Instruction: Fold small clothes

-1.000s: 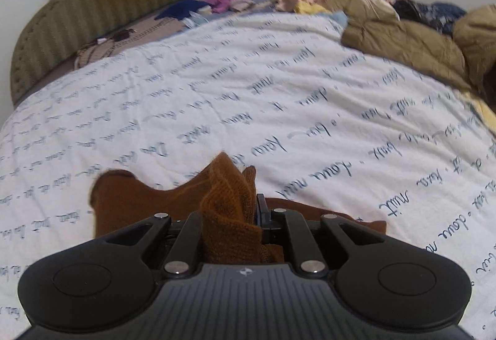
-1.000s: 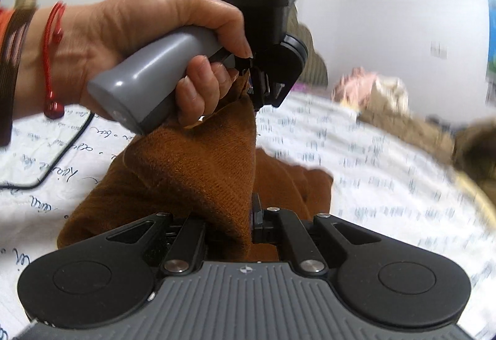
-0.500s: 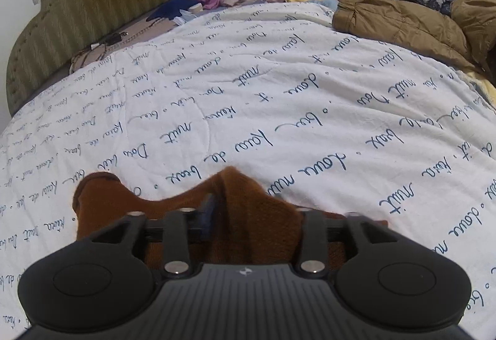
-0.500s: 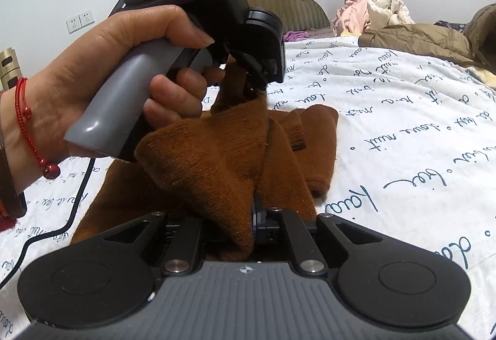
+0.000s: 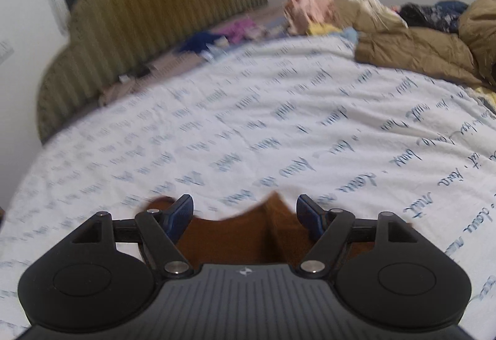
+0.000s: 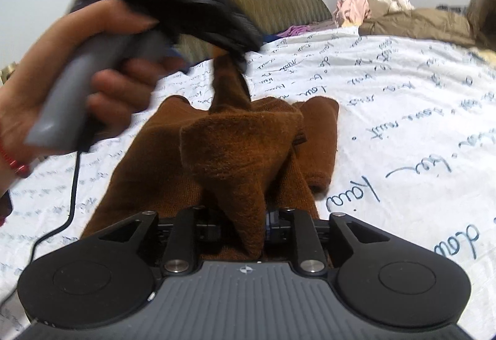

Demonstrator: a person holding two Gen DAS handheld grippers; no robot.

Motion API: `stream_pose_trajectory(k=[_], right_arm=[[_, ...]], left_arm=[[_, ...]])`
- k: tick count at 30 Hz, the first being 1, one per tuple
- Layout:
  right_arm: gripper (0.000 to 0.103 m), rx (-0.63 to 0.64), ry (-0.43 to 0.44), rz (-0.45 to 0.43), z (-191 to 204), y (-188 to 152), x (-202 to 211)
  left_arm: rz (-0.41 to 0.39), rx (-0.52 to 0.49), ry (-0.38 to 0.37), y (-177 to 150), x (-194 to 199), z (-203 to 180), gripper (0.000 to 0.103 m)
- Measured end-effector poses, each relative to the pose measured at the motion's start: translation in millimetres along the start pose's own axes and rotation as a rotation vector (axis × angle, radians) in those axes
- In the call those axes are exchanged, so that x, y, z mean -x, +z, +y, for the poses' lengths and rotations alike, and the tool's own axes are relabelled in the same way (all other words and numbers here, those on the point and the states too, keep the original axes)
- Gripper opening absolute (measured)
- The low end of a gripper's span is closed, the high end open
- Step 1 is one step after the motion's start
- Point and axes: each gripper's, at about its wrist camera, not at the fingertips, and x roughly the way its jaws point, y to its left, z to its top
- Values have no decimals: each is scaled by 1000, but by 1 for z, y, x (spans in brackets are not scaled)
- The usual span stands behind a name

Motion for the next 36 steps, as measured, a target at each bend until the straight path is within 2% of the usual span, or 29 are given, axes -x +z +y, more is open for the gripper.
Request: stream_pose_trajectory(k=[1, 3, 6, 9, 11, 15, 20, 23, 26, 30, 32, 33, 34, 35, 36], right_arm=[[29, -23, 19, 3, -4, 1, 0], [35, -71, 64, 7, -13, 2, 0], [44, -146, 129, 9, -26, 5, 0], [44, -236, 157, 5, -36, 5, 1], [44, -319, 183, 6, -46, 5, 1], [48, -481, 249, 7, -64, 4, 5], [50, -565, 284, 22, -73, 10, 5], [51, -593, 290, 32, -74, 12, 1], [51, -632, 295, 47, -77, 14, -6], [51, -684, 316, 54, -84, 15, -8], [50, -697, 321, 57, -85, 17, -10], [39, -691, 320, 57, -85, 18, -9], [21, -675, 308, 59, -83, 18, -9], [15, -655, 288, 65, -80, 19, -7], [14, -637, 276, 69, -78, 18, -6]], left_arm=[[-19, 12, 5, -3, 9, 10, 84], [-59, 58, -5, -14, 27, 33, 89], [-78, 88, -13, -32, 47, 56, 89], [-91, 113, -9, -55, 64, 72, 89], [-93, 131, -37, -75, 74, 78, 89], [-84, 78, -122, -123, 94, 71, 89], [-200, -81, -205, -180, 130, 52, 89], [-236, -186, -164, -204, 137, 36, 94], [-236, -261, -76, -213, 127, 19, 94], [-256, -300, -15, -215, 117, 8, 94], [-275, -286, 46, -215, 116, 6, 95], [-285, -260, 77, -214, 117, 8, 95], [-294, -221, 101, -213, 118, 13, 95], [-300, -174, 115, -212, 120, 19, 95], [-301, -126, 118, -211, 121, 27, 95]])
